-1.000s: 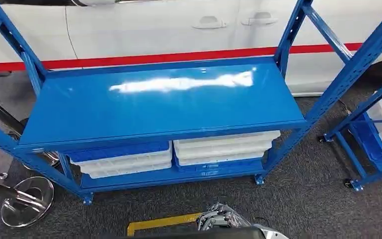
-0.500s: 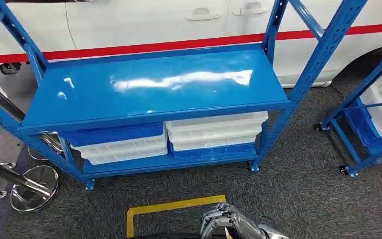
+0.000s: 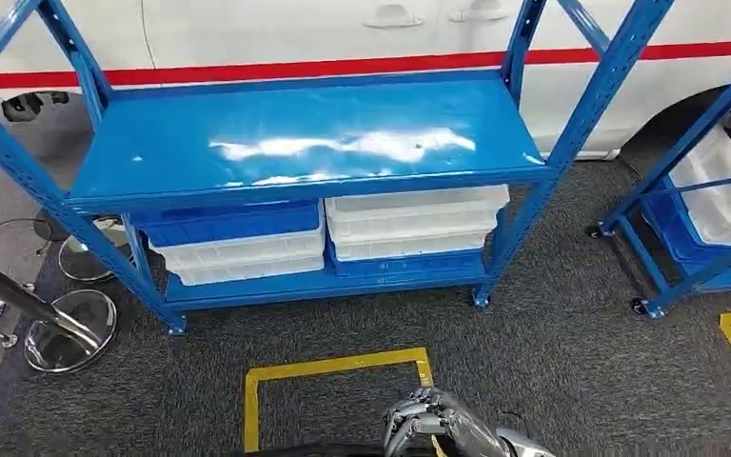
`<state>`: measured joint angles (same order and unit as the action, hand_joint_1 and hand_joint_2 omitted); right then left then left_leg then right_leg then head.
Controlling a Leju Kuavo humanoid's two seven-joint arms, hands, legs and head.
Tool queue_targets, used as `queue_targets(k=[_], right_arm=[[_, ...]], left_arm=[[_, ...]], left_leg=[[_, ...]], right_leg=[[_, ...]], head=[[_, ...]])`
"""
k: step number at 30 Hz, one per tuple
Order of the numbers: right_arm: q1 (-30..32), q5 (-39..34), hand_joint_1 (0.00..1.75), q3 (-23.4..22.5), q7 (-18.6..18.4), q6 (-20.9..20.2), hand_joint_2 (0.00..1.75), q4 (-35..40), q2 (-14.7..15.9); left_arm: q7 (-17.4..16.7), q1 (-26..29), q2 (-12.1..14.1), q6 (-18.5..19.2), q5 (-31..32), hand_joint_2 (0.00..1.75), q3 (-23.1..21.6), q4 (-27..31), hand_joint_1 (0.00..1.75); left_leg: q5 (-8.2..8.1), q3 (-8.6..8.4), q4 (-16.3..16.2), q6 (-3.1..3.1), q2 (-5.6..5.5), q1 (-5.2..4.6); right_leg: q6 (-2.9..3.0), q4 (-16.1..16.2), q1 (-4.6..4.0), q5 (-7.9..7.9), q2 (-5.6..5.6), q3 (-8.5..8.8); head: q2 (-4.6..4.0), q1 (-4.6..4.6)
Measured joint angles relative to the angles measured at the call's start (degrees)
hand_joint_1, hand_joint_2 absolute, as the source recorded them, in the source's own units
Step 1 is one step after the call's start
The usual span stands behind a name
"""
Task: Take the parts from the cabinet and place them on the table.
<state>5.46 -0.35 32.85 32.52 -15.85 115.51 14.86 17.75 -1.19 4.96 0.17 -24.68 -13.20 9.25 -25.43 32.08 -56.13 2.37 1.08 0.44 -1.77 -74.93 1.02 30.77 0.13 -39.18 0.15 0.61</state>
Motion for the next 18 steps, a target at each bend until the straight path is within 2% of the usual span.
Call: queue_targets(k=[1,2,3,4,6,7,8,9,10,11,12,13,14,15,16,17,18], right_arm=[[-0.1,0.0,1.66,0.0,0.0,0.0,1.75,0.0,0.0],[-0.3,0.0,1.66,0.0,0.0,0.0,1.75,0.0,0.0],[-0.5,0.0,1.66,0.0,0.0,0.0,1.75,0.0,0.0],[-0.7,0.0,1.66,0.0,0.0,0.0,1.75,0.1,0.0],[-0.9,-0.1,1.66,0.0,0.0,0.0,1.75,0.1,0.0],[-0.9,0.0,1.66,0.0,0.0,0.0,1.75,0.1,0.1],[-0.9,-0.1,1.66,0.1,0.0,0.0,1.75,0.1,0.1],[-1.1,0.0,1.66,0.1,0.0,0.0,1.75,0.1,0.1],[-1.1,0.0,1.66,0.1,0.0,0.0,1.75,0.1,0.1],[-1.1,0.1,1.66,0.2,0.0,0.0,1.75,0.1,0.1],[-1.1,0.4,1.66,0.3,0.0,0.1,1.75,0.1,0.1],[-1.1,0.5,1.66,0.4,0.0,0.2,1.75,0.1,0.1],[-1.1,0.6,1.66,0.5,0.0,0.3,1.75,0.1,0.1],[-1.1,0.8,1.66,0.5,0.0,0.2,1.75,0.1,0.1],[-1.1,0.8,1.66,0.5,0.0,0.2,1.75,0.1,0.1],[-1.1,0.8,1.66,0.6,0.0,0.2,1.75,0.1,0.1],[-1.1,0.8,1.66,0.6,0.0,0.2,1.75,0.1,0.1]], left_arm=[[0.0,0.0,0.0,0.0,0.0,0.0,0.0,0.0,0.0],[0.0,0.0,-0.1,0.0,0.0,0.0,0.0,0.0,0.0],[0.0,-0.1,-0.1,0.0,0.0,0.0,0.0,0.0,0.0],[0.0,-0.1,-0.1,0.0,0.0,0.0,0.0,0.0,0.0],[0.0,-0.1,-0.1,0.0,0.0,0.0,-0.1,0.0,0.0],[0.0,-0.1,-0.1,0.0,0.0,0.0,-0.1,0.0,0.0],[0.0,0.1,0.0,0.0,0.1,0.0,-0.2,-0.1,0.0],[0.0,0.2,-0.1,0.0,0.1,0.0,-0.3,-0.1,0.0],[0.0,0.2,-0.1,0.0,0.1,0.0,-0.3,-0.1,0.0],[0.0,0.2,-0.1,0.0,0.2,0.0,-0.3,-0.1,0.0],[0.1,0.1,-0.1,0.0,0.2,0.0,-0.4,-0.1,0.0],[0.1,0.1,-0.1,0.0,0.2,0.0,-0.4,-0.1,0.0],[0.2,0.2,-0.2,0.0,0.3,0.0,-0.4,-0.1,0.0],[0.2,0.1,-0.2,0.0,0.4,0.0,-0.4,-0.1,0.0],[0.2,0.1,-0.2,0.0,0.5,0.0,-0.4,-0.1,0.0],[0.3,0.1,-0.1,0.0,0.6,0.0,-0.4,0.0,0.0],[0.4,0.0,-0.1,0.0,0.6,0.0,-0.4,0.0,0.0]], left_leg=[[0.43,1.09,-0.5,-0.17,0.0,0.05],[0.78,1.95,-1.0,-0.42,-0.03,0.09],[1.03,2.42,-1.5,-0.7,-0.06,0.06],[1.29,2.95,-2.1,-1.04,-0.16,-0.16],[2.3,3.1,-1.8,-1.75,-0.16,-0.1],[2.75,3.17,-1.7,-2.15,-0.19,-0.01],[2.66,3.63,-1.9,-2.5,-0.36,0.08],[0.53,4.31,-2.9,-2.72,-0.55,0.23],[-3.01,5.3,-5.5,-2.8,-0.61,0.26],[-6.83,6.34,-9.8,-3.0,-0.6,0.35],[-9.48,7.2,-14.1,-3.2,-0.6,0.36],[-10.46,7.7,-17.7,-3.34,-0.6,0.36],[-9.51,7.29,-19.1,-3.4,-0.6,0.36],[-7.47,5.87,-18.2,-3.4,-0.6,0.37],[-5.05,3.28,-15.0,-3.37,-0.6,0.42],[-3.46,0.03,-10.4,-3.31,-0.6,0.5],[-3.4,-3.65,-5.0,-3.21,-0.68,0.61]], right_leg=[[-0.03,3.4,0.12,-2.1,0.0,2.96],[0.06,8.5,0.23,-2.87,0.0,6.93],[0.33,13.6,0.26,-1.14,-0.06,10.64],[0.65,17.6,-0.22,0.36,-0.14,12.8],[1.3,17.3,-0.48,0.14,-0.11,12.08],[1.82,17.3,-0.6,-0.29,-0.12,11.74],[2.56,17.9,0.08,-1.26,0.08,11.2],[2.98,17.9,-0.01,-1.89,0.3,10.52],[3.51,17.9,-0.05,-2.58,0.28,9.74],[3.55,17.8,-0.15,-3.25,0.31,8.82],[3.59,17.8,-0.24,-3.95,0.32,7.94],[3.54,17.6,-0.29,-4.61,0.34,6.95],[3.44,17.5,-0.3,-5.24,0.33,5.96],[3.33,17.4,-0.28,-5.79,0.34,5.04],[3.14,17.2,-0.23,-6.3,0.32,4.21],[2.88,17.0,-0.17,-6.71,0.29,3.62],[2.49,16.8,-0.21,-7.06,0.27,3.14]], head=[[0.0,0.0],[0.0,0.0],[0.0,0.02],[0.0,0.04],[0.0,0.02],[-0.02,0.0],[-0.02,0.0],[-0.02,0.04],[-0.02,0.02],[-0.02,0.04],[0.0,0.02],[0.0,0.02],[0.0,0.04],[0.0,0.02],[0.0,0.04],[0.0,0.02],[0.0,0.04]])
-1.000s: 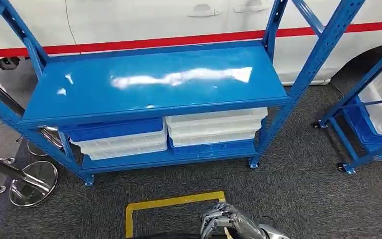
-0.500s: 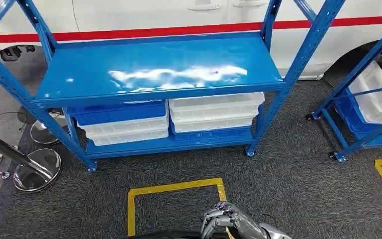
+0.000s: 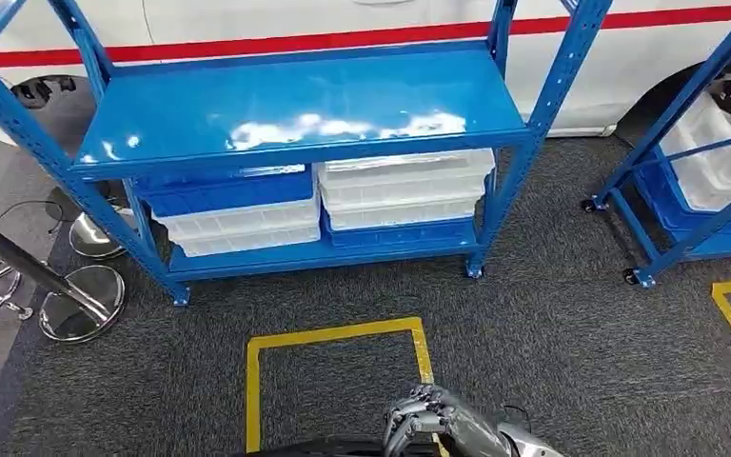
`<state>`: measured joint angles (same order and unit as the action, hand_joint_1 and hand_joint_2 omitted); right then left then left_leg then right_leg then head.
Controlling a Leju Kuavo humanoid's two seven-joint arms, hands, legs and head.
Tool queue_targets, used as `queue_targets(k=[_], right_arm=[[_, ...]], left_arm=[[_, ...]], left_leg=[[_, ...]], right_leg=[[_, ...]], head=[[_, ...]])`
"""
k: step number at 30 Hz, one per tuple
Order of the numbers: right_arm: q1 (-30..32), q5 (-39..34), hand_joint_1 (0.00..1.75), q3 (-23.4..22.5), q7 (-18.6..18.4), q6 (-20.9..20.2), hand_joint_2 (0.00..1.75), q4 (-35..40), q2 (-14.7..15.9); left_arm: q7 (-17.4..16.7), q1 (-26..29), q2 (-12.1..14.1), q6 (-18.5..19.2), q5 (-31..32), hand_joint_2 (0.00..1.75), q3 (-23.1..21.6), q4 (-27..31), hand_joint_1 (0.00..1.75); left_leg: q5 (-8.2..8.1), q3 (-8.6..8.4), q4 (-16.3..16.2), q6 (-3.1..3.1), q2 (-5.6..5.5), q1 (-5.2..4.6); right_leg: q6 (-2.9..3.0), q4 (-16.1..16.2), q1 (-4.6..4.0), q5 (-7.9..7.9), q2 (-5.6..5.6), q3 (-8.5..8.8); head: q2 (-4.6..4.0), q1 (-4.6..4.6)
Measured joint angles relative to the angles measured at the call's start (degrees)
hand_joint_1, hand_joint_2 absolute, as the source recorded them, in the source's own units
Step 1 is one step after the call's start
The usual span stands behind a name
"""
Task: Take the parts from the cabinet and place them on the table.
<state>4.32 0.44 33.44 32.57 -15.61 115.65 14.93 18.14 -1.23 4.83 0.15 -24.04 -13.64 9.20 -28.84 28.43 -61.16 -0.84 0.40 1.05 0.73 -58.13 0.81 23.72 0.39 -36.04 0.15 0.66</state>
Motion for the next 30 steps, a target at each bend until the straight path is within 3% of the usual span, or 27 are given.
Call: queue_targets(k=[1,2,4,5,6,7,9,10,11,12,13,14,15,16,17,20,21,22,24,25,26,27,28,29,30], right_arm=[[-0.1,0.1,1.66,0.0,0.1,0.0,1.75,0.1,0.0],[-0.3,0.2,1.66,0.0,0.1,0.0,1.75,0.2,0.0],[-0.6,0.3,1.66,0.1,0.2,0.0,1.75,0.3,0.1],[-0.7,0.5,1.66,0.1,0.3,0.0,1.75,0.4,0.2],[-0.7,0.6,1.66,0.1,0.4,0.1,1.75,0.4,0.3],[-0.9,0.7,1.66,0.1,0.4,0.1,1.75,0.4,0.4],[-1.0,0.9,1.66,0.1,0.6,0.0,1.75,0.4,0.6],[-1.0,1.0,1.66,0.1,0.6,0.0,1.75,0.4,0.7],[-1.0,1.1,1.66,0.1,0.7,0.0,1.75,0.4,0.7],[-1.0,1.2,1.66,0.1,0.7,0.1,1.75,0.4,0.8],[-1.0,1.2,1.66,0.2,0.8,0.1,1.75,0.4,0.9],[-1.1,1.3,1.66,0.2,0.9,0.2,1.75,0.5,0.9],[-1.2,1.4,1.66,0.2,1.0,0.2,1.75,0.5,0.9],[-1.3,1.5,1.66,0.2,1.0,0.3,1.75,0.5,1.0],[-1.3,1.6,1.66,0.2,1.1,0.5,1.75,0.7,1.0],[-1.4,1.2,1.66,0.2,1.2,0.5,1.75,0.9,1.0],[-1.4,0.9,1.66,0.2,1.3,0.3,1.75,1.0,1.0],[-1.6,0.5,1.66,0.2,1.6,0.2,1.75,1.0,1.0],[-2.0,0.1,1.66,0.2,1.9,0.0,1.75,1.2,1.0],[-2.0,-0.1,1.66,0.2,2.0,-0.1,1.75,1.3,1.0],[-2.0,-0.3,1.66,0.1,2.0,-0.2,1.75,1.4,1.0],[-2.0,-0.4,1.66,0.1,2.1,-0.2,1.75,1.4,1.0],[-2.1,-0.5,1.66,0.1,2.1,-0.2,1.75,1.4,1.0],[-2.2,-0.6,1.66,0.1,2.1,-0.3,1.75,1.4,1.0],[-2.3,-0.7,1.66,0.0,2.1,-0.5,1.75,1.6,1.0]], left_arm=[[0.2,-0.1,0.0,0.0,0.0,0.0,0.0,0.0,0.0],[0.3,-0.1,0.0,0.0,0.1,0.0,-0.1,0.0,0.0],[0.5,-0.1,0.0,0.0,0.3,0.0,-0.4,0.0,0.0],[0.6,0.0,0.0,-0.1,0.6,0.0,-0.5,0.0,0.0],[0.6,-0.1,0.0,-0.1,0.6,0.0,-0.7,0.0,0.0],[0.6,-0.1,0.0,0.0,0.6,0.0,-0.9,0.0,0.0],[0.4,-0.1,0.0,0.2,0.6,0.0,-1.0,0.0,0.0],[0.4,-0.1,0.0,0.3,0.7,0.0,-1.1,0.0,0.0],[0.3,-0.1,0.0,0.3,0.7,0.0,-1.2,0.0,0.0],[0.2,-0.1,0.0,0.3,0.7,0.0,-1.3,0.0,0.0],[0.0,-0.1,0.0,0.3,0.8,0.0,-1.4,0.0,0.0],[-0.3,-0.1,0.0,0.3,0.8,0.0,-1.4,0.0,0.0],[-0.5,-0.1,-0.2,0.2,0.8,0.0,-1.4,0.0,0.0],[-0.6,-0.2,-0.7,0.2,0.8,0.0,-1.4,0.0,0.0],[-0.7,-0.3,-0.7,-0.1,0.8,0.0,-1.5,0.0,0.0],[-0.9,-0.3,-0.8,-0.4,0.8,0.0,-1.6,0.0,0.0],[-1.0,-0.3,-0.8,-0.7,0.8,0.0,-1.7,0.0,0.0],[-1.0,-0.3,-0.8,-0.8,0.8,0.0,-1.8,0.0,0.0],[-1.1,-0.4,-0.8,-1.4,0.8,0.0,-1.8,0.0,0.0],[-1.1,-0.4,-0.8,-1.8,1.1,0.0,-1.9,0.0,0.0],[-1.2,-0.3,-0.8,-2.1,1.3,0.0,-1.9,0.0,0.0],[-1.3,-0.3,-0.8,-2.7,1.5,0.0,-2.1,0.0,0.0],[-1.3,-0.3,-0.8,-3.1,1.9,0.0,-2.3,0.0,0.0],[-1.3,-0.4,-0.8,-3.8,2.1,0.0,-2.5,0.0,0.0],[-1.3,-0.4,-0.8,-4.3,2.4,0.0,-2.7,0.0,0.0]], left_leg=[[-1.41,-2.53,4.5,0.06,-0.24,-0.36],[-2.16,-2.94,5.9,0.66,-0.48,-0.49],[-1.71,-2.18,5.4,0.88,-0.55,-0.74],[-1.25,-1.64,5.9,1.57,-0.46,-0.36],[-0.8,-1.77,5.9,2.15,-0.17,-0.29],[-0.46,-1.38,5.9,2.67,-0.09,-0.31],[0.09,-0.62,5.8,3.22,0.11,-0.61],[0.36,-0.21,5.6,3.31,0.18,-0.79],[0.56,0.26,5.4,3.35,0.19,-0.96],[0.63,0.62,5.1,3.34,0.19,-1.09],[0.64,0.87,4.8,3.33,0.17,-1.27],[0.64,1.03,4.6,3.33,0.14,-1.49],[0.63,1.05,4.4,3.33,0.13,-1.59],[0.76,1.36,4.4,3.09,0.24,-1.71],[1.02,1.54,4.4,2.69,0.25,-1.3],[1.38,1.49,4.5,2.03,0.54,-1.29],[0.42,1.86,3.9,1.88,0.33,-1.17],[-1.43,2.67,1.9,1.39,0.03,-1.22],[-6.39,6.27,-6.6,0.65,-0.05,-0.78],[-8.03,8.01,-10.9,0.31,-0.04,-0.51],[-8.33,8.97,-13.4,-0.02,-0.03,-0.26],[-7.05,8.53,-12.9,-0.34,-0.03,-0.01],[-4.74,6.8,-9.8,-0.63,-0.05,0.23],[-2.3,4.34,-5.1,-0.93,-0.27,0.52],[-0.33,1.54,0.1,-1.25,-1.29,0.92]], right_leg=[[-0.39,-0.3,-0.27,-0.4,0.07,-0.57],[-0.75,-0.2,-0.26,-1.12,0.16,-0.86],[-1.17,0.1,-0.17,-1.85,0.24,-0.94],[-1.5,0.1,-0.34,-2.05,0.15,-1.05],[-1.74,-0.7,0.0,-0.58,0.02,-1.54],[-1.84,-3.2,-0.03,2.13,-0.03,-2.37],[-2.12,-12.0,-0.04,7.8,-0.11,-5.08],[-2.16,-15.6,-0.04,9.08,-0.12,-6.16],[-2.1,-17.3,-0.05,8.91,-0.12,-6.2],[-1.89,-16.0,-0.09,7.66,-0.13,-4.85],[-1.54,-12.6,-0.19,5.79,-0.14,-2.36],[-0.91,-7.3,-0.54,3.73,-0.18,1.1],[0.12,-2.1,-0.82,3.29,-0.27,4.07],[0.81,-0.6,-0.94,4.43,-0.26,5.36],[0.6,0.0,-1.22,3.86,-0.16,5.14],[0.98,1.0,-1.43,3.32,-0.28,5.01],[0.82,1.9,-0.49,2.67,-0.17,5.45],[1.19,2.3,-0.51,2.28,-0.46,5.38],[1.26,2.2,-0.45,1.97,-0.7,4.74],[1.18,2.0,-0.43,1.85,-0.93,4.43],[1.04,1.8,-0.34,1.76,-1.24,4.12],[0.91,1.4,-0.14,1.69,-1.6,3.76],[0.78,1.0,0.08,1.69,-2.06,3.41],[0.47,0.5,0.35,1.74,-2.52,3.08],[0.02,-0.2,0.54,1.88,-2.96,2.63]], head=[[0.0,0.0],[-0.02,-0.02],[-0.02,-0.02],[-0.02,-0.02],[0.0,-0.04],[-0.02,-0.02],[0.0,-0.02],[0.0,-0.04],[0.0,-0.04],[0.0,-0.02],[-0.02,-0.04],[-0.02,-0.04],[0.0,-0.02],[0.0,-0.02],[-0.02,-0.04],[-0.02,-0.04],[-0.02,-0.02],[0.0,-0.02],[0.0,-0.02],[-0.02,-0.02],[0.0,-0.02],[0.0,-0.02],[0.0,-0.02],[-0.02,-0.02],[0.0,-0.02]])
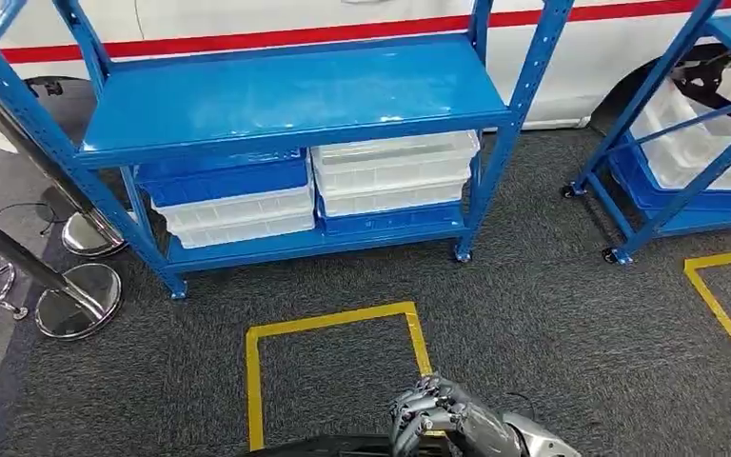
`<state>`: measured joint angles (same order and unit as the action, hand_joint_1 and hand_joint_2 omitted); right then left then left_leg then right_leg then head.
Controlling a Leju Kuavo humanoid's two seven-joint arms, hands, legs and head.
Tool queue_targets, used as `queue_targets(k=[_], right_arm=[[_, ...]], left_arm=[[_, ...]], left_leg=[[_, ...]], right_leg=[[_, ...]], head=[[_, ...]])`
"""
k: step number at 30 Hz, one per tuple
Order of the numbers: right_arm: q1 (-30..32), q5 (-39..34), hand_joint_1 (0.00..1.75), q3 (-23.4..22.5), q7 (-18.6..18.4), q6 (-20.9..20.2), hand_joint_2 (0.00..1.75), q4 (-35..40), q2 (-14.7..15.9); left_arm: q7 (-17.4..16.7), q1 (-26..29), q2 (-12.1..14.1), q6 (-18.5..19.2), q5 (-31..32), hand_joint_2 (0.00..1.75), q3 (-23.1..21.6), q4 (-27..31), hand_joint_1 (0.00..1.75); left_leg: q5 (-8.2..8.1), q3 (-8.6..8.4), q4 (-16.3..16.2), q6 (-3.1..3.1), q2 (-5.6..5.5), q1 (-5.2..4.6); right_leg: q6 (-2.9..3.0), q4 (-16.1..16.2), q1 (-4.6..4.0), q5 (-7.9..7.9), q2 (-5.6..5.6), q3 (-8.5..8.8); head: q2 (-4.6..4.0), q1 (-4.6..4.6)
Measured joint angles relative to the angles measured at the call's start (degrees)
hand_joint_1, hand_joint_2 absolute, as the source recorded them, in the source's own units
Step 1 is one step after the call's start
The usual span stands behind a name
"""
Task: Take the parts from the cabinet and place them on the table.
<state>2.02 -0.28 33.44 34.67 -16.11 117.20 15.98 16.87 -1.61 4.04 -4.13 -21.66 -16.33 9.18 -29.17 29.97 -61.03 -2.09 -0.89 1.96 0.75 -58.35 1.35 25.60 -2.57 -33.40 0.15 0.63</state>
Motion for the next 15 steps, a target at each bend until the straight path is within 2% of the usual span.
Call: queue_targets(k=[1,2,3,5,6,7,8,10,11,12,13,14,15], right_arm=[[0.0,-0.2,1.66,0.0,0.0,-0.1,1.75,0.1,0.0],[-0.2,-0.2,1.66,-0.1,0.0,-0.2,1.75,0.2,0.0],[-0.2,-0.3,1.66,-0.1,0.0,-0.3,1.75,0.3,0.0],[-0.2,-0.3,1.66,-0.1,0.1,-0.4,1.75,0.3,0.0],[-0.1,-0.4,1.66,-0.1,0.1,-0.5,1.75,0.3,0.0],[-0.1,-0.6,1.66,-0.2,0.1,-0.5,1.75,0.3,0.0],[-0.2,-0.7,1.66,-0.2,0.1,-0.5,1.75,0.3,0.0],[0.0,-1.1,1.66,-0.2,0.1,-0.5,1.75,0.3,0.0],[0.1,-1.3,1.66,-0.2,0.1,-0.5,1.75,0.3,0.0],[0.3,-1.3,1.66,-0.2,0.1,-0.4,1.75,0.3,0.0],[0.3,-1.3,1.66,-0.2,0.1,-0.3,1.75,0.3,-0.1],[0.4,-1.4,1.66,-0.2,0.1,-0.3,1.75,0.3,-0.1],[0.4,-1.6,1.66,-0.2,0.1,-0.2,1.75,0.3,-0.2]], left_arm=[[0.0,0.0,0.0,-0.2,0.0,0.0,-0.1,0.0,0.0],[-0.1,0.1,0.0,-0.4,0.1,0.0,-0.2,0.0,0.0],[-0.2,0.1,0.0,-0.4,0.1,0.0,-0.3,0.0,0.0],[-0.2,0.0,0.0,-0.5,0.2,0.0,-0.6,0.0,0.0],[-0.2,-0.1,-0.2,-0.5,0.2,0.0,-0.7,0.0,0.0],[-0.2,-0.2,-0.2,-0.7,0.2,0.0,-0.8,0.0,0.0],[-0.2,-0.2,-0.2,-1.1,0.2,0.0,-0.9,0.0,0.0],[-0.9,0.0,-0.2,-2.9,0.1,0.0,-1.1,0.0,0.0],[-1.2,0.0,-0.2,-3.5,0.2,0.0,-1.1,0.0,0.0],[-1.5,0.1,-0.2,-3.5,0.2,0.0,-1.1,0.0,0.0],[-1.5,0.0,-0.2,-3.2,0.2,0.0,-1.2,0.0,0.0],[-1.5,0.0,-0.3,-2.7,0.2,0.0,-1.3,0.0,0.0],[-1.5,-0.1,-0.3,-2.3,0.2,0.0,-1.4,0.0,0.0]], left_leg=[[-1.03,-1.57,2.5,-0.11,-2.18,0.15],[-0.55,-1.39,2.3,0.67,-2.7,-0.23],[-0.96,-0.82,2.6,0.96,-2.2,-0.16],[-0.68,-0.63,2.4,1.99,-1.18,-0.3],[-0.2,-0.45,2.8,2.73,-0.38,-0.02],[0.03,-0.25,2.9,3.1,0.12,-0.12],[0.25,0.05,2.8,3.49,0.73,-0.28],[0.54,0.69,2.8,3.87,2.1,-0.66],[0.64,0.93,2.8,3.91,2.78,-0.78],[0.74,1.06,2.7,3.88,3.39,-0.89],[0.78,1.09,2.7,3.82,3.99,-0.95],[0.8,1.01,2.7,3.78,4.57,-1.02],[0.81,0.91,2.7,3.72,4.93,-1.07]], right_leg=[[-0.44,-0.6,0.01,0.07,-0.37,-0.69],[-0.93,-1.1,-0.05,-0.08,-1.07,-1.3],[-1.33,-1.5,-0.17,-0.33,-1.48,-1.64],[-2.35,-1.0,-0.04,-1.08,-2.58,-2.05],[-2.48,-1.4,0.19,-0.87,-2.18,-2.33],[-2.54,-2.9,-0.03,0.65,0.04,-2.93],[-2.69,-6.3,-0.08,3.29,1.41,-4.41],[-2.91,-15.4,-0.02,7.95,2.09,-8.08],[-2.92,-18.1,-0.04,8.81,2.17,-9.01],[-2.83,-18.2,-0.04,8.3,2.23,-8.58],[-2.65,-15.6,-0.06,6.68,2.36,-6.74],[-2.32,-10.6,-0.14,4.33,2.73,-3.5],[-1.91,-6.0,-0.32,2.59,3.64,-0.71]], head=[[0.0,0.0],[0.0,0.0],[-0.02,-0.02],[0.0,-0.02],[0.0,0.0],[0.0,-0.04],[0.0,0.0],[0.0,-0.02],[0.0,0.0],[-0.02,-0.02],[0.0,0.0],[0.0,-0.02],[-0.02,-0.02]])
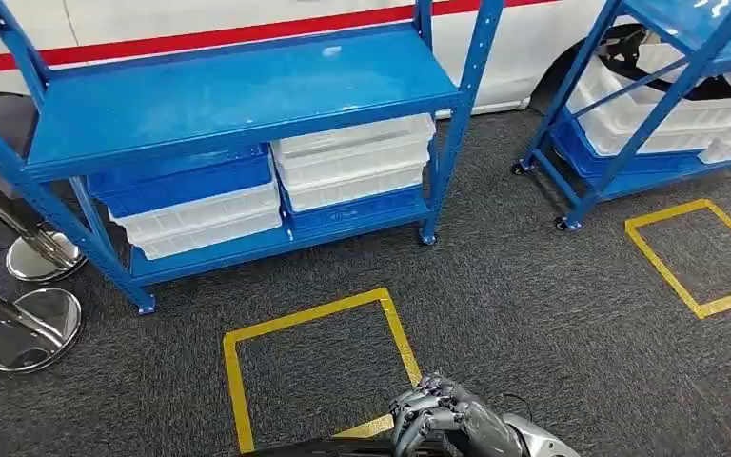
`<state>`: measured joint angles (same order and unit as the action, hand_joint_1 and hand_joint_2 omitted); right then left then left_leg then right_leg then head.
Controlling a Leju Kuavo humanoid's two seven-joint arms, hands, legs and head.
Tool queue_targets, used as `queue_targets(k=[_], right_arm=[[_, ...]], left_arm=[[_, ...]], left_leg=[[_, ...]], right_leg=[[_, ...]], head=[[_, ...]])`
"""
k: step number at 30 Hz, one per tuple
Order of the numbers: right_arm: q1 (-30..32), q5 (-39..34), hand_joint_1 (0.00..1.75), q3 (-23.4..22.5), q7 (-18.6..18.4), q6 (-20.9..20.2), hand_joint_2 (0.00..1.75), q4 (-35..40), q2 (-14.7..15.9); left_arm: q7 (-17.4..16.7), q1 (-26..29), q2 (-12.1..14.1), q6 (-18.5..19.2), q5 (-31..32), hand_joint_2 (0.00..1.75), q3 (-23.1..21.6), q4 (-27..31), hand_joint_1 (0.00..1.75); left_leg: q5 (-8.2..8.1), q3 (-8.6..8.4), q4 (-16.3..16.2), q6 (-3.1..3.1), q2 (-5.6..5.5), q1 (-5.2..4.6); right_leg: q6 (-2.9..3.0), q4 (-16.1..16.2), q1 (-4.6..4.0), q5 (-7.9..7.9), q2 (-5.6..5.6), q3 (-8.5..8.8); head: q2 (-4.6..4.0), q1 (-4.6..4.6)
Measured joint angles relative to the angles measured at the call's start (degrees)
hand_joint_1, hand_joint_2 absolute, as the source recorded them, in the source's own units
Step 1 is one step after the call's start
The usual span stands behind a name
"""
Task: Take the parts from the cabinet and place them on the table.
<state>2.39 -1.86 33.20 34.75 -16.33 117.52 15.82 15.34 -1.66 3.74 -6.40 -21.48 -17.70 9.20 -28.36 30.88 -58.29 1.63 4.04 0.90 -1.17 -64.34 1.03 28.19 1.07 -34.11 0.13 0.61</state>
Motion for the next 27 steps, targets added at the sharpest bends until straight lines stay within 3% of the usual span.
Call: queue_targets(k=[1,2,5,6,7,8,10,11,12,13,15,16,17,20,21,22,23,25,26,27], right_arm=[[-0.1,-0.1,1.66,0.0,0.1,0.2,1.75,0.0,-0.1],[-0.1,-0.1,1.66,0.0,0.1,0.4,1.75,0.1,-0.4],[-0.1,0.1,1.66,0.0,0.3,1.0,1.75,0.4,-0.8],[-0.1,0.3,1.66,0.0,0.3,1.1,1.75,0.6,-1.0],[-0.2,0.3,1.66,0.0,0.3,1.3,1.75,0.8,-1.4],[-0.4,0.3,1.66,0.0,0.3,1.6,1.75,0.8,-1.6],[-0.6,0.5,1.66,0.2,0.3,1.8,1.75,0.9,-2.3],[-0.6,0.5,1.66,0.2,0.3,1.8,1.75,0.9,-2.4],[-0.6,0.5,1.66,0.4,0.3,1.7,1.75,0.9,-2.5],[-0.7,0.5,1.66,0.5,0.3,1.6,1.75,0.9,-2.5],[-1.2,0.5,1.66,0.8,0.2,1.2,1.75,0.8,-2.7],[-1.4,0.5,1.66,0.9,0.2,0.9,1.75,0.7,-2.8],[-1.9,0.7,1.66,1.2,0.2,0.7,1.75,0.5,-2.9],[-2.4,1.5,1.66,1.7,0.5,0.9,1.75,0.1,-3.6],[-2.5,1.6,1.66,1.7,0.6,0.9,1.75,0.1,-3.6],[-2.5,1.7,1.66,1.7,0.7,0.9,1.75,0.0,-3.6],[-2.9,1.8,1.66,1.7,0.8,0.9,1.75,-0.1,-3.7],[-3.3,1.9,1.66,1.9,1.0,1.0,1.75,-0.5,-3.8],[-3.3,2.1,1.66,1.9,1.2,1.1,1.75,-0.5,-3.8],[-3.3,2.4,1.66,2.0,1.5,1.5,1.75,-0.6,-3.8]], left_arm=[[0.0,0.0,0.0,0.2,0.0,0.0,-0.1,0.0,0.0],[0.0,0.0,0.0,0.1,0.2,0.0,-0.2,0.0,0.0],[-0.5,-0.1,0.0,-0.6,0.3,0.0,-0.2,0.0,0.0],[-0.6,-0.2,0.0,-0.7,0.4,0.0,-0.3,0.0,0.0],[-0.6,-0.3,0.1,-0.9,0.5,0.0,-0.3,0.0,0.0],[-0.7,-0.3,0.2,-1.0,0.5,0.0,-0.4,0.0,0.0],[-1.0,-0.2,0.4,-1.2,0.7,0.0,-0.6,0.0,0.0],[-1.0,0.0,0.5,-1.2,0.9,0.0,-0.7,0.0,0.0],[-1.1,0.1,0.5,-1.2,1.0,0.0,-0.8,0.0,0.0],[-1.0,0.1,0.5,-1.1,1.0,0.0,-1.0,0.0,0.0],[-0.8,0.0,0.8,-0.9,1.1,0.0,-1.2,0.0,0.0],[-0.3,0.0,1.1,-0.8,0.9,0.0,-1.2,0.0,0.0],[0.1,0.1,1.4,-0.8,0.5,0.0,-1.3,0.0,0.0],[1.3,-0.4,2.1,-0.8,0.0,0.0,-1.3,0.0,0.0],[1.4,-0.5,2.1,-0.8,-0.1,0.0,-1.3,0.0,0.0],[1.5,-0.6,2.2,-0.7,-0.1,0.0,-1.3,0.0,0.0],[1.6,-0.6,2.3,-0.7,-0.2,0.0,-1.3,0.0,0.0],[1.6,-0.4,2.5,-0.7,-0.2,0.0,-1.3,0.0,0.0],[1.6,-0.4,2.6,-0.8,-0.3,0.0,-1.3,0.0,0.0],[1.7,-0.4,2.7,-0.8,-0.4,0.0,-1.3,0.0,0.0]], left_leg=[[0.03,-0.11,0.0,-0.11,0.55,-0.04],[-0.04,-0.02,-0.2,-0.64,0.95,-0.39],[0.24,-0.28,0.3,-1.46,2.59,-0.27],[-0.09,-0.25,0.2,-1.89,2.62,-0.43],[-1.1,0.11,-0.7,-2.24,-0.19,-0.1],[-3.11,1.29,-3.4,-2.33,-2.34,-0.01],[-7.74,5.39,-12.6,-2.64,-3.67,0.0],[-8.76,7.12,-16.3,-2.73,-3.69,0.0],[-8.24,7.61,-17.3,-2.73,-3.69,0.0],[-6.5,6.74,-15.5,-2.67,-3.73,0.0],[-1.21,2.28,-6.2,-2.35,-4.52,0.04],[0.18,0.52,-2.0,-2.01,-6.81,0.09],[-0.54,0.15,-0.7,-1.8,-8.93,0.26],[-0.42,0.16,-0.5,-1.4,-7.39,-0.21],[0.05,0.01,0.3,-0.82,-6.78,0.34],[0.38,-0.21,0.7,-0.51,-5.83,0.48],[0.51,-0.26,0.9,0.0,-5.21,0.49],[0.48,-0.14,0.8,0.12,-3.72,0.38],[0.43,-0.08,0.8,0.13,-2.93,0.37],[0.39,-0.08,0.8,0.07,-2.25,0.38]], right_leg=[[0.7,4.6,-0.52,0.06,2.73,2.3],[0.97,5.1,-1.09,0.02,3.1,2.39],[1.64,5.1,-1.29,-0.31,1.21,1.68],[2.3,6.0,-0.6,-0.94,0.61,2.07],[2.51,6.3,-0.63,-1.24,0.29,2.04],[2.93,6.3,-0.56,-1.47,-0.13,1.86],[3.19,6.2,-0.71,-1.64,-1.28,1.46],[3.21,5.9,-0.81,-1.66,-1.96,1.21],[3.21,5.7,-0.84,-1.66,-2.64,0.99],[3.21,5.4,-0.84,-1.64,-3.28,0.86],[3.13,4.9,-0.83,-1.58,-4.67,0.8],[2.98,4.7,-0.75,-1.49,-5.17,0.58],[2.64,4.1,-1.12,-1.46,-5.75,0.01],[1.35,4.4,-0.36,-2.23,-7.49,-0.85],[0.94,4.5,-0.82,-2.44,-8.06,-1.02],[0.91,3.8,-0.71,-1.82,-5.98,-1.04],[0.5,1.6,-0.85,0.02,-3.21,-2.14],[-0.13,-7.0,-0.36,4.62,-1.74,-6.17],[-0.44,-10.9,-0.08,5.92,-1.62,-7.98],[-0.68,-12.3,0.18,5.85,-1.52,-8.64]], head=[[0.02,0.02],[0.0,0.02],[0.02,0.0],[0.02,0.02],[0.02,0.0],[0.02,0.02],[0.02,0.02],[0.02,0.02],[0.0,0.02],[0.02,0.02],[0.02,0.02],[0.0,0.02],[0.0,0.0],[0.02,0.02],[0.0,0.0],[0.02,0.0],[0.0,-0.02],[0.02,0.02],[0.0,0.0],[0.02,0.0]])
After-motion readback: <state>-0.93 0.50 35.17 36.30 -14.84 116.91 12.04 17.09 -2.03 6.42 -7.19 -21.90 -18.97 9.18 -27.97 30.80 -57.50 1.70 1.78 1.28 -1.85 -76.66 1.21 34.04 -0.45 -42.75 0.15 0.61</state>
